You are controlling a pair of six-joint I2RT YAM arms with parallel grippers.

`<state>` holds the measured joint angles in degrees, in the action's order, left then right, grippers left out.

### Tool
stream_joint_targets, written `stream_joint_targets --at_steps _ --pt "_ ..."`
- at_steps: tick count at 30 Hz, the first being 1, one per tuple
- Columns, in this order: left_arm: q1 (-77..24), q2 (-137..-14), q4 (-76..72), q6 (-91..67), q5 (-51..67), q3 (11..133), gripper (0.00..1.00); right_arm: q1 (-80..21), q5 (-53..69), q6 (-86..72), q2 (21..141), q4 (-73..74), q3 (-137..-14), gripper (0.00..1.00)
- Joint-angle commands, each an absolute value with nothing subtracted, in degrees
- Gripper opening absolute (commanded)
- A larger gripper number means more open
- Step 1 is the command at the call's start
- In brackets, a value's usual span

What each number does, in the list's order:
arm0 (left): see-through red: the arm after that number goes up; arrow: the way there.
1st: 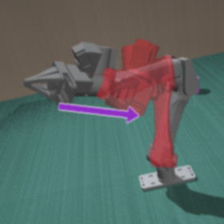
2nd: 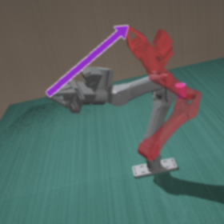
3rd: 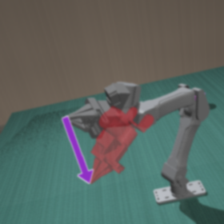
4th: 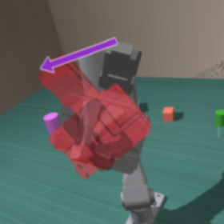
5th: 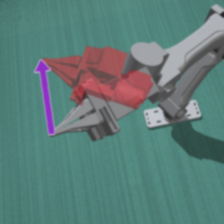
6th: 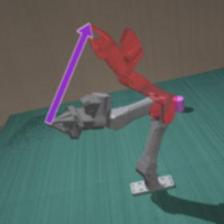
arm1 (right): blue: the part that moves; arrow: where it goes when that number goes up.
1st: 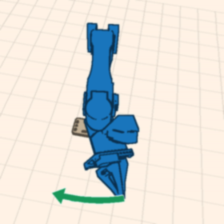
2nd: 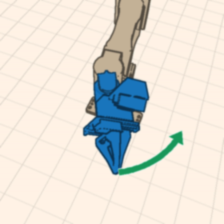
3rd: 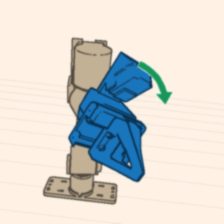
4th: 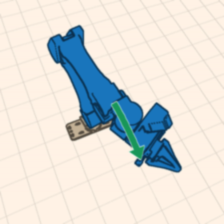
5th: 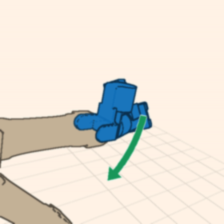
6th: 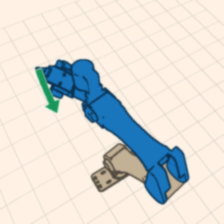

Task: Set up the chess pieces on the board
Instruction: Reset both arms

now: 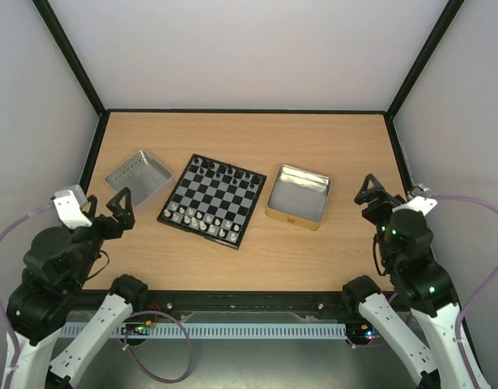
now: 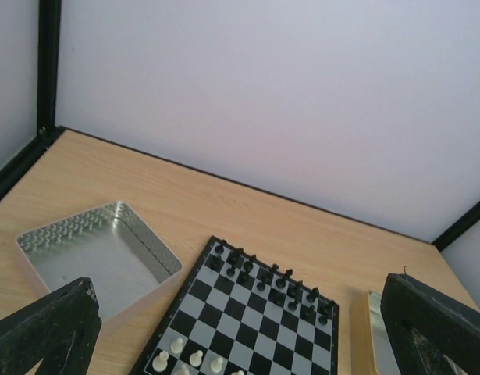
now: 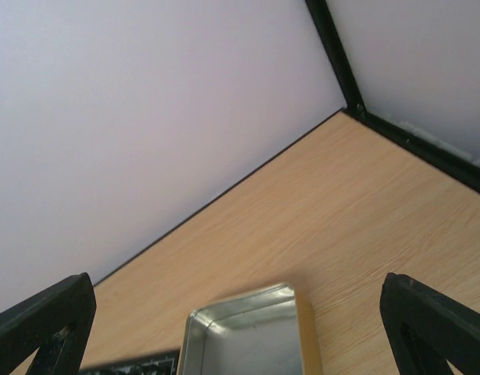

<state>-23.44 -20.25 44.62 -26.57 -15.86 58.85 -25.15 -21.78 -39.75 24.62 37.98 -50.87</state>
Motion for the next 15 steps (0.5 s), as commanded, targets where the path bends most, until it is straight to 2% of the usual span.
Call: stream_joint_targets --at_steps 1,15 --pt "-23.2 -18.3 47.1 -25.1 -20.4 61.9 0.99 -25.3 -28.7 -38.1 20.4 41.3 -52.4 0.98" --pt "-23.2 -19.4 47.4 -23.8 -21.8 62.2 0.99 -25.3 -29.8 -40.1 17.7 39.7 -51.2 0.98"
